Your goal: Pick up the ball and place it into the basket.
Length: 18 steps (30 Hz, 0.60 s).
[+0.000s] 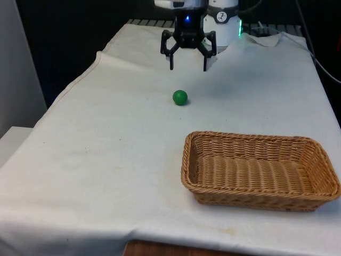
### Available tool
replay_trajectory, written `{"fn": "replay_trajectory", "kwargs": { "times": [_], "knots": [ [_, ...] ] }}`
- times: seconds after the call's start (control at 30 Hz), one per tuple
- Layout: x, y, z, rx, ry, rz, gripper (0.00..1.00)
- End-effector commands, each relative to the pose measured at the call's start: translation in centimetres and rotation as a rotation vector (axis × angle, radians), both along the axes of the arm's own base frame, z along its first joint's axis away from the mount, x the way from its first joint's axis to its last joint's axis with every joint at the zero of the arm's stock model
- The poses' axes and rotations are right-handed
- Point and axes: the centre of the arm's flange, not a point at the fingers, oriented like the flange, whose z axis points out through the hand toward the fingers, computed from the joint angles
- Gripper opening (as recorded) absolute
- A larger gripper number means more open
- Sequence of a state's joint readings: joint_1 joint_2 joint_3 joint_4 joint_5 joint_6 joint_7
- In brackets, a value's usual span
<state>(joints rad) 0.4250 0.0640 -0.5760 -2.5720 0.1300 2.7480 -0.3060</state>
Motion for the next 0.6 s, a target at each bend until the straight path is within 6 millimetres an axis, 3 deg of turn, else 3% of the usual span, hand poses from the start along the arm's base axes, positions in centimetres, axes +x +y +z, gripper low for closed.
{"fn": "replay_trajectory", "kwargs": {
  "times": [0.0, 0.57],
  "knots": [
    [0.0, 0.0, 0.0, 0.000, 0.000, 0.000, 1.00],
    [-0.5, -1.9, -3.7, -0.013, 0.012, 0.009, 1.00]
  ]
}}
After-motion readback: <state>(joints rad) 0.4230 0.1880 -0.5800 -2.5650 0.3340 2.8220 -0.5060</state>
